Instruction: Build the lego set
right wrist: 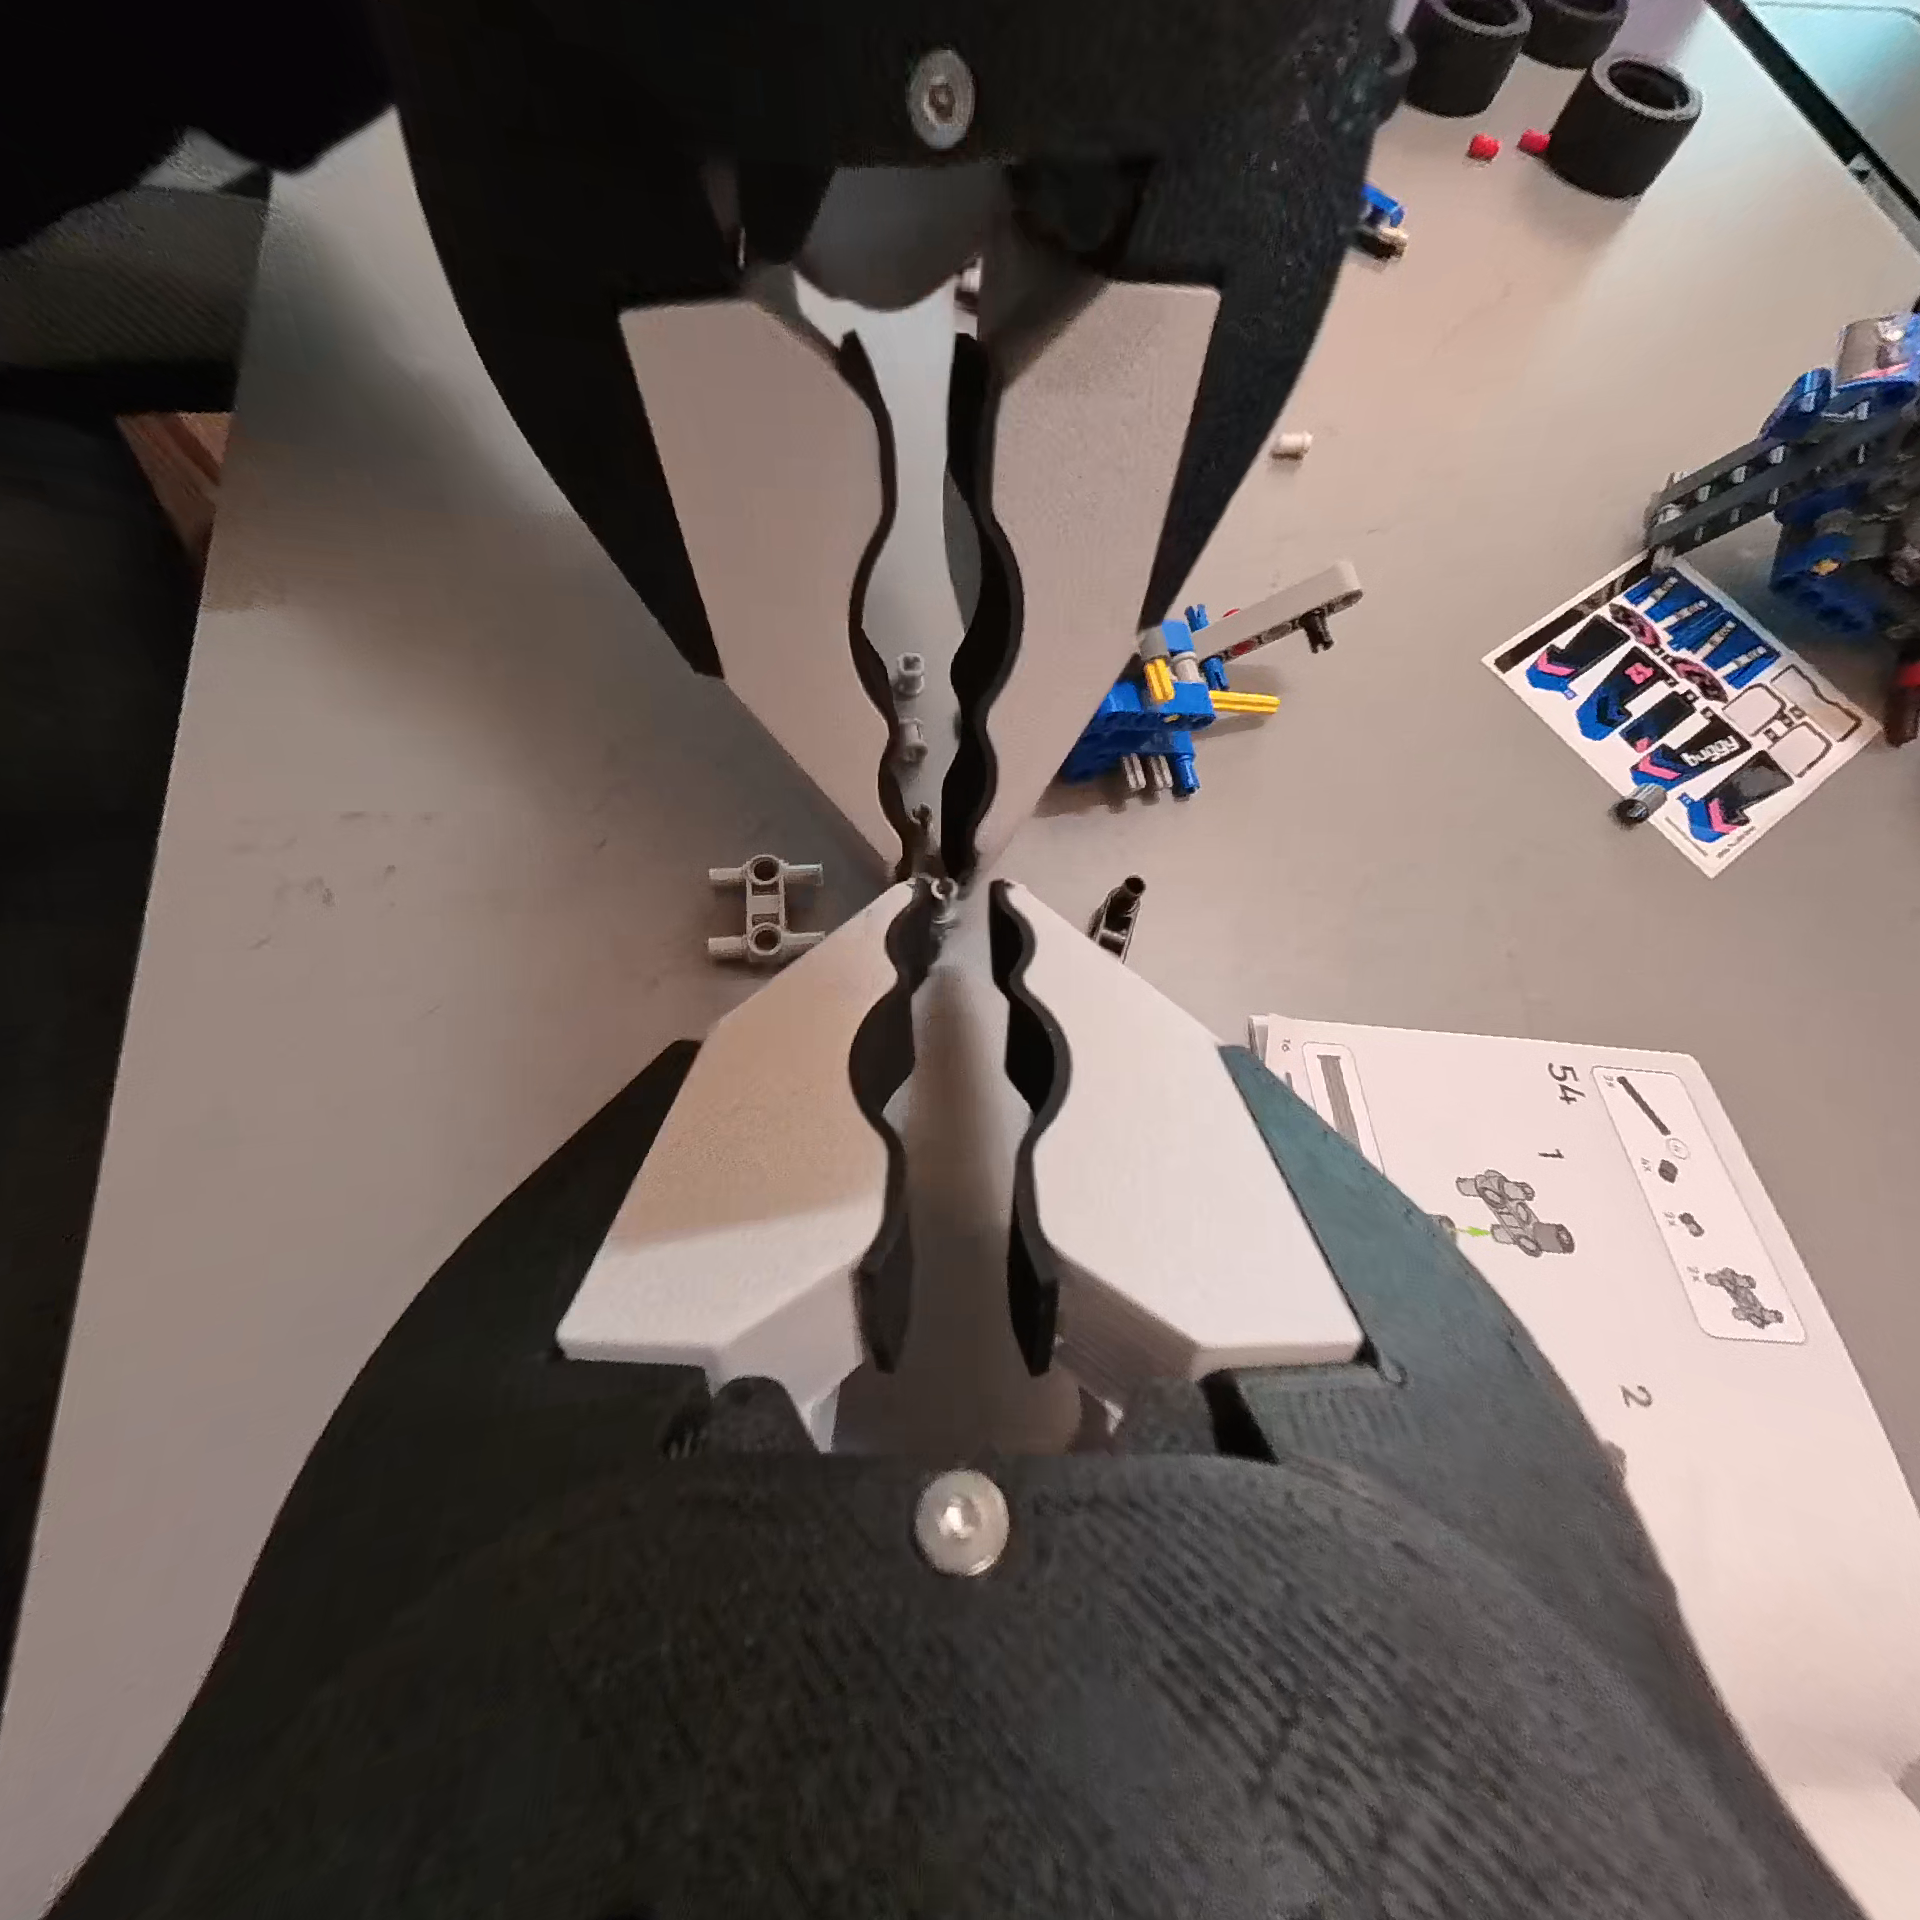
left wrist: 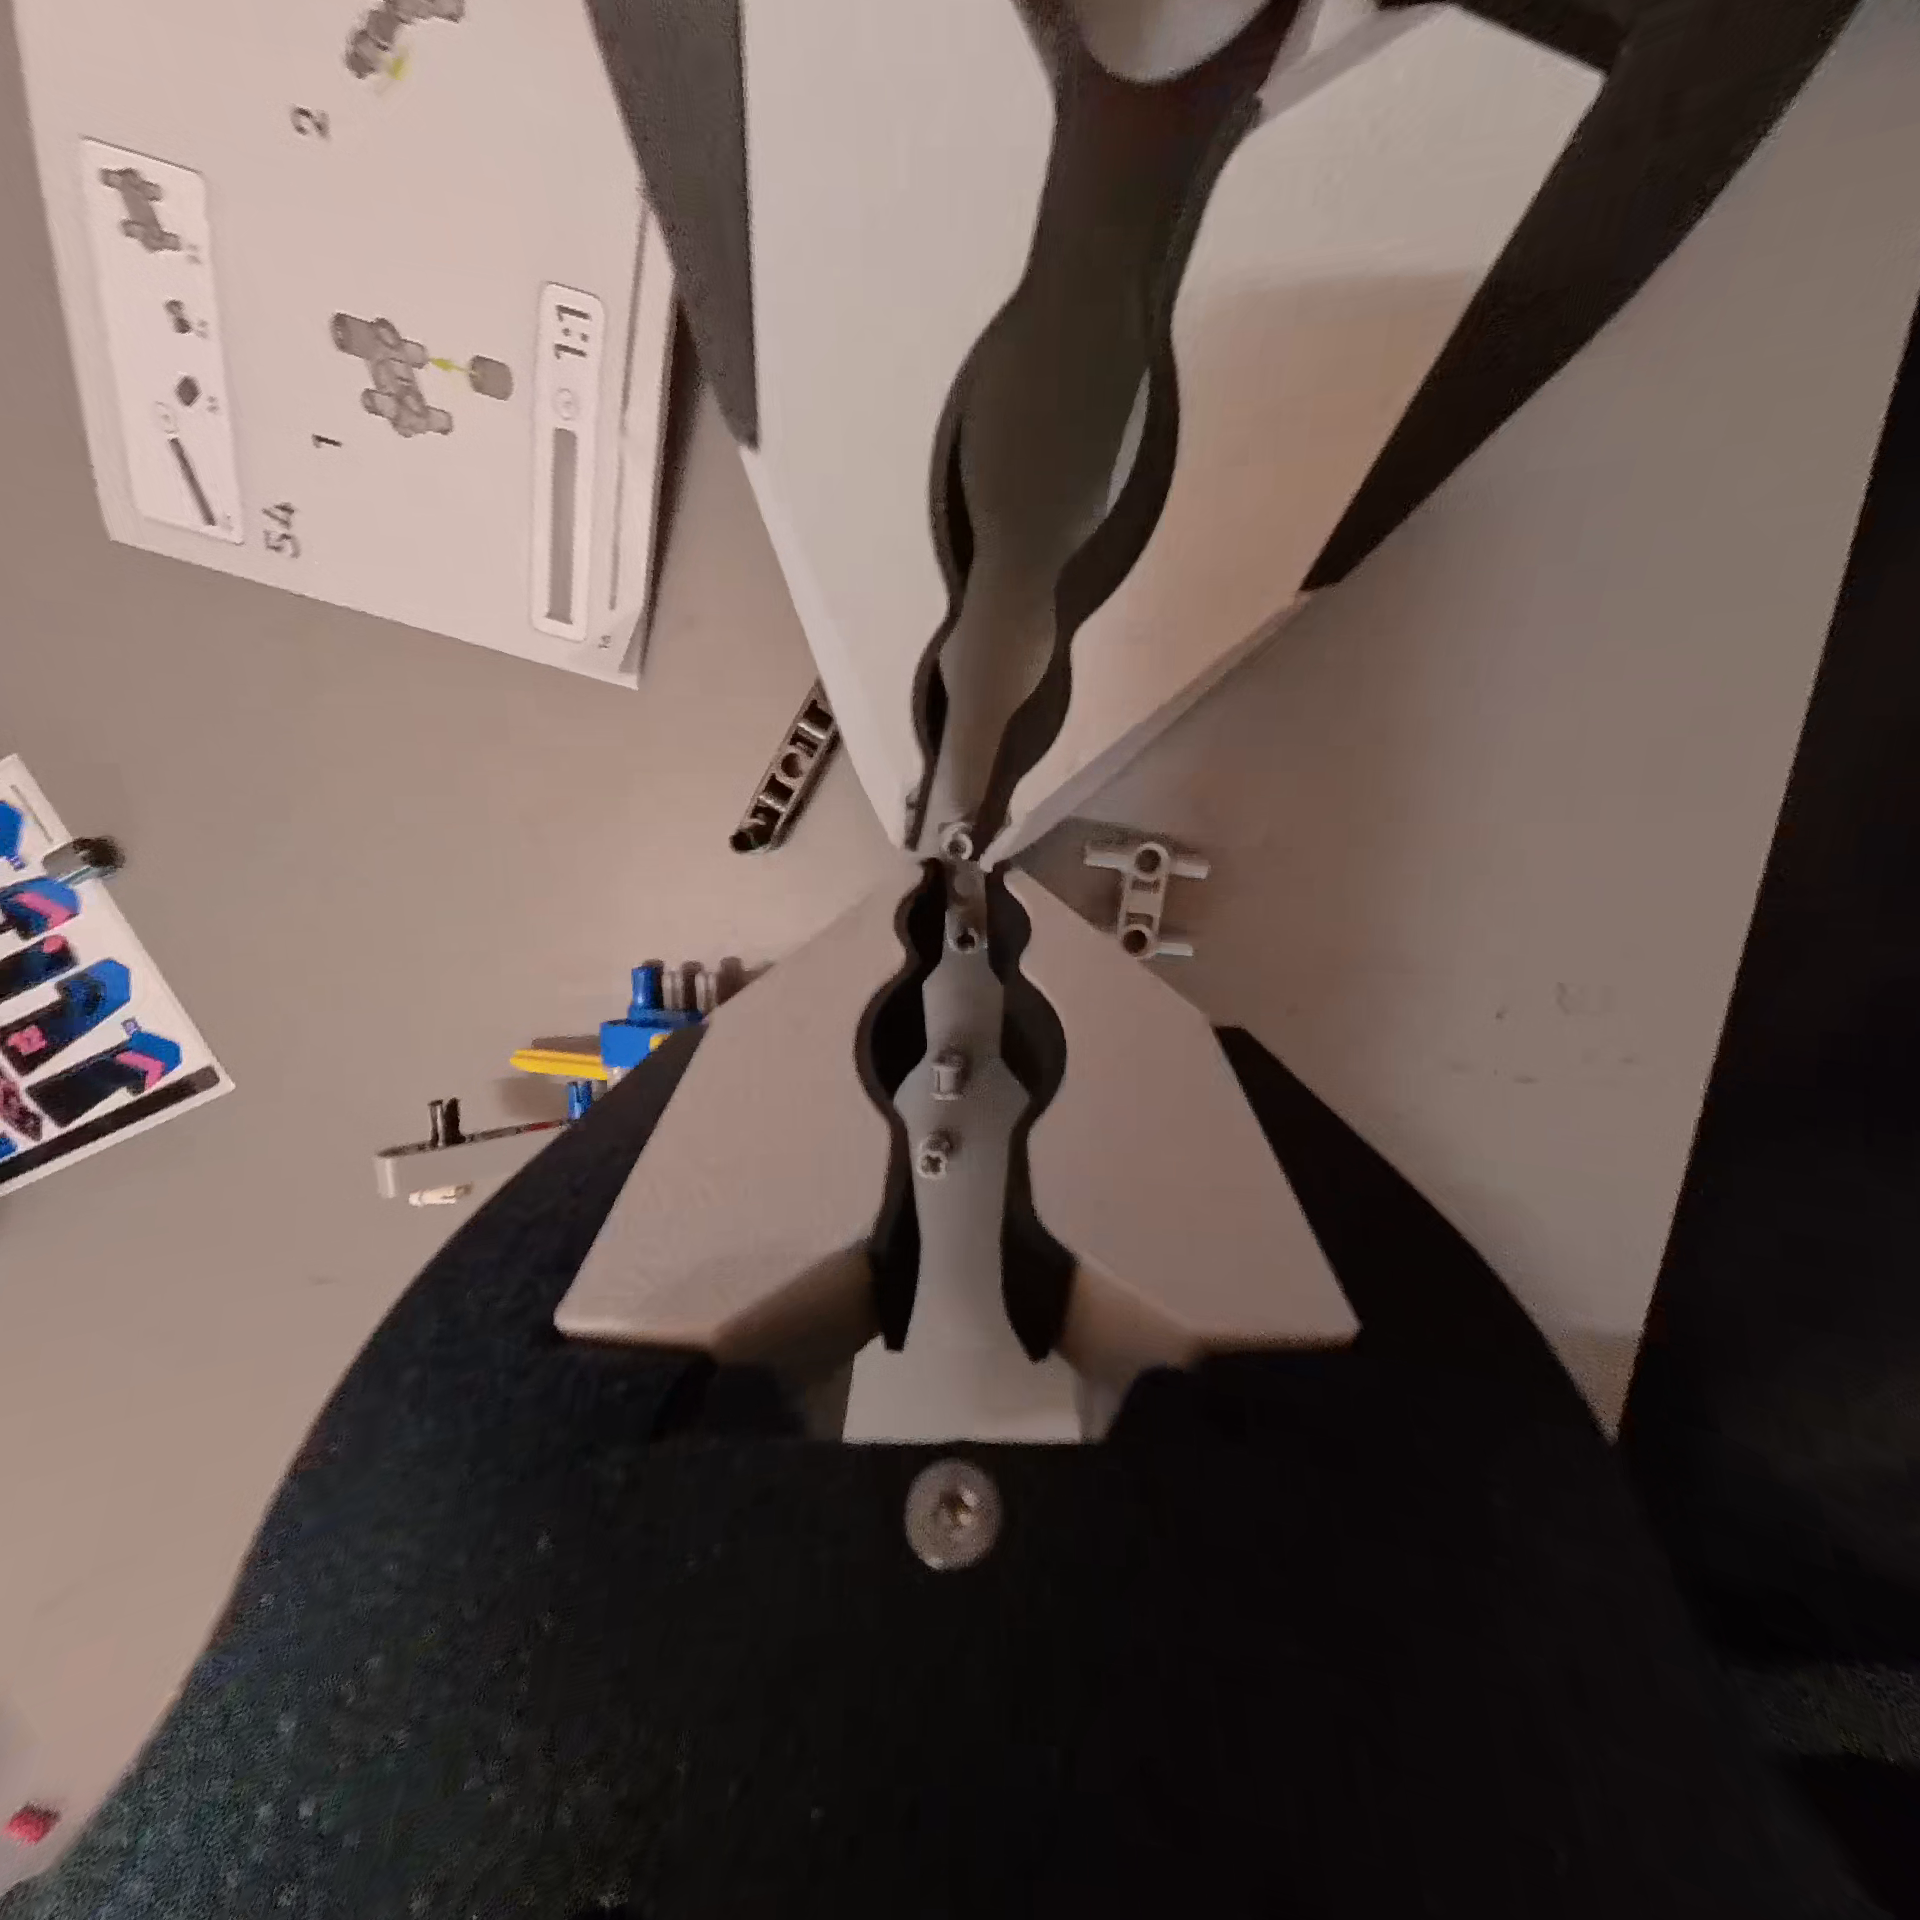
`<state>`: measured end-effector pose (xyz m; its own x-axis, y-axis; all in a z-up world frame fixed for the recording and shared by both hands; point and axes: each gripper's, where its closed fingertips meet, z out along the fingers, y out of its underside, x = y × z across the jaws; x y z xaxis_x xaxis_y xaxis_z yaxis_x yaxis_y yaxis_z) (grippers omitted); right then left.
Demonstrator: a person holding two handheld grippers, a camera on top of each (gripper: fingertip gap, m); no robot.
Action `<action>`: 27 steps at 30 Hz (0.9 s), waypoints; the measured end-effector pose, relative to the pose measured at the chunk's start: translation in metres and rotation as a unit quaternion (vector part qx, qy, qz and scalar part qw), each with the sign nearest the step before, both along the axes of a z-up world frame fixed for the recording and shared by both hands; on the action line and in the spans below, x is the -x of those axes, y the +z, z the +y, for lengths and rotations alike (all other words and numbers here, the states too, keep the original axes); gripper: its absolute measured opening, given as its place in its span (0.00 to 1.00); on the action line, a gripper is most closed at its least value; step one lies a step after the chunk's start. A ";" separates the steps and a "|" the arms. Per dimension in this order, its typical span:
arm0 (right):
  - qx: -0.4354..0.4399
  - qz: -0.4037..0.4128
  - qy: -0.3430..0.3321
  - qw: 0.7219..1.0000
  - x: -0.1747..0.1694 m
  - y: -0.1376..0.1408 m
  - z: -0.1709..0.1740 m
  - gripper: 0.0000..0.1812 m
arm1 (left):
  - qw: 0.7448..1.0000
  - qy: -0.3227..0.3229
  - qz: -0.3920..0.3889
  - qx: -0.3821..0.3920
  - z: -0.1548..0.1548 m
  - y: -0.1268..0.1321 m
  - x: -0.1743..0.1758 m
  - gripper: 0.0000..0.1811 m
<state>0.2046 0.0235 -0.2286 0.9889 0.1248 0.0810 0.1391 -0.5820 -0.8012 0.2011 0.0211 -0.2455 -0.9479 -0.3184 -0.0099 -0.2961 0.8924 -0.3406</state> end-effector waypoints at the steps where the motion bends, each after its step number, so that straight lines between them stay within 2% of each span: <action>1: 0.002 -0.002 -0.002 1.000 0.000 0.000 -0.002 0.06 | 1.000 -0.006 0.011 -0.007 -0.001 0.000 0.002 0.03; 5: 0.004 -0.016 0.002 1.000 -0.001 0.004 -0.013 0.13 | 0.999 -0.019 0.020 -0.015 -0.006 0.000 0.003 0.02; 7: -0.033 -0.007 -0.009 0.999 -0.006 0.014 -0.018 0.14 | 0.999 -0.012 0.001 -0.053 0.007 -0.004 -0.003 0.02; 9: -0.056 0.021 -0.017 0.998 -0.009 0.019 -0.024 0.12 | 0.999 -0.008 0.000 -0.044 0.008 -0.008 -0.004 0.02; 13: -0.018 0.010 -0.021 1.000 -0.012 0.004 -0.029 0.10 | 0.999 -0.003 -0.026 -0.043 0.009 -0.006 -0.008 0.02; 18: 0.027 -0.027 -0.019 0.999 -0.010 -0.007 -0.026 0.09 | 0.999 0.025 -0.024 0.005 0.019 0.014 0.003 0.02; 22: 0.003 -0.039 0.003 0.999 0.003 0.002 -0.013 0.08 | 0.996 0.082 -0.014 0.021 0.060 0.016 0.024 0.02; 27: -0.014 -0.044 0.021 0.999 0.042 0.007 0.032 0.08 | 0.984 0.153 -0.003 0.093 0.089 0.007 0.049 0.02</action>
